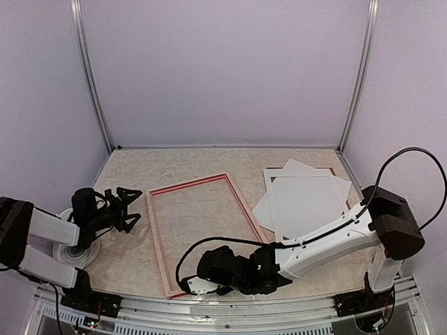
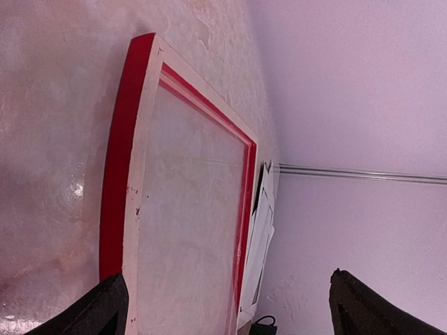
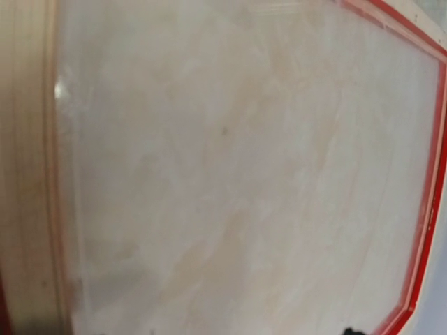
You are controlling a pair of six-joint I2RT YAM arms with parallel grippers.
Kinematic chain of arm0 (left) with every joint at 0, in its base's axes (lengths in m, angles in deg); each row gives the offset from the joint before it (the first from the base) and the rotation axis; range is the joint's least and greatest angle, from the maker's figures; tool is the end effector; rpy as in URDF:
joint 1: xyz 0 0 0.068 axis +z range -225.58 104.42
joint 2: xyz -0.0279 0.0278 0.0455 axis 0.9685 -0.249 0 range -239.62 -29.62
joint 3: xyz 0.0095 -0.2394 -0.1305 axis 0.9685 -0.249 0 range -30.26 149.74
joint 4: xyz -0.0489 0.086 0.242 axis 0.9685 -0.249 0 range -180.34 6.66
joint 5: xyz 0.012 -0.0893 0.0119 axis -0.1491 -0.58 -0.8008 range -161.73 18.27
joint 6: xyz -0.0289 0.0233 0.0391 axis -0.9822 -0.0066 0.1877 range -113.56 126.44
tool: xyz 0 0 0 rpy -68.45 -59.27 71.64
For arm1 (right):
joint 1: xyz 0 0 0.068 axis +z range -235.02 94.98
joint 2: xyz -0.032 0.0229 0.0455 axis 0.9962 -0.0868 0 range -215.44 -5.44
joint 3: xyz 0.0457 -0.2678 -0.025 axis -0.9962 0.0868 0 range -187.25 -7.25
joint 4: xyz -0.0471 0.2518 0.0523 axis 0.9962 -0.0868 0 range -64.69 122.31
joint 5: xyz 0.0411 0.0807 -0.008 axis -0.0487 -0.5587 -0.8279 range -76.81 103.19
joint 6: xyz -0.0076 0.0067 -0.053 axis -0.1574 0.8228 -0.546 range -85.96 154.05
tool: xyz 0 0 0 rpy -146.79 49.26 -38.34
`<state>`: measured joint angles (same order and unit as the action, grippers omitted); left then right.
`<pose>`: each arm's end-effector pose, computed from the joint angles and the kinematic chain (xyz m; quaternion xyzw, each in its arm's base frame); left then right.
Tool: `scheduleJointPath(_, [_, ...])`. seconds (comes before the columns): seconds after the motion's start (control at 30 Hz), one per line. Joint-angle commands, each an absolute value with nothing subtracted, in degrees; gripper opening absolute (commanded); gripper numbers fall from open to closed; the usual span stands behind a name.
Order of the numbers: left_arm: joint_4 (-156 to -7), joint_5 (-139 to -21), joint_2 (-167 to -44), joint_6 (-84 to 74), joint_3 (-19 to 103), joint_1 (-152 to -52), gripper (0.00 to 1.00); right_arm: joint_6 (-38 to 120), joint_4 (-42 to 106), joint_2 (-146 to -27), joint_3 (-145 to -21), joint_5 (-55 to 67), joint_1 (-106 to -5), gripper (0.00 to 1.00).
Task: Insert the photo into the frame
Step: Place the glass panel at the frame body.
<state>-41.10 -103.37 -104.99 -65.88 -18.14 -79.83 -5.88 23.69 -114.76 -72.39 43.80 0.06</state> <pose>0.2124 -0.0344 0.1397 -0.3160 0.7435 -0.5139 0.2885 0.0514 0.3852 0.1516 -0.7720 0.4967 -0.1128 0.3801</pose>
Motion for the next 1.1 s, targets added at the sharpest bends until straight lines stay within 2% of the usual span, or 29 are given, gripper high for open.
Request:
scheduleJointPath(0.0, [-39.3,-103.1,-104.0,-66.1,-19.0,-80.2,0.99,-4.2,18.4,-113.1,-74.0,41.6,-0.3,0.73])
scheduleJointPath(1.07, [-39.5,-103.5,-103.1,-66.7,-19.1,-80.2,0.99,-4.2,13.2,-114.6,-77.5,38.5,-1.9,0.73])
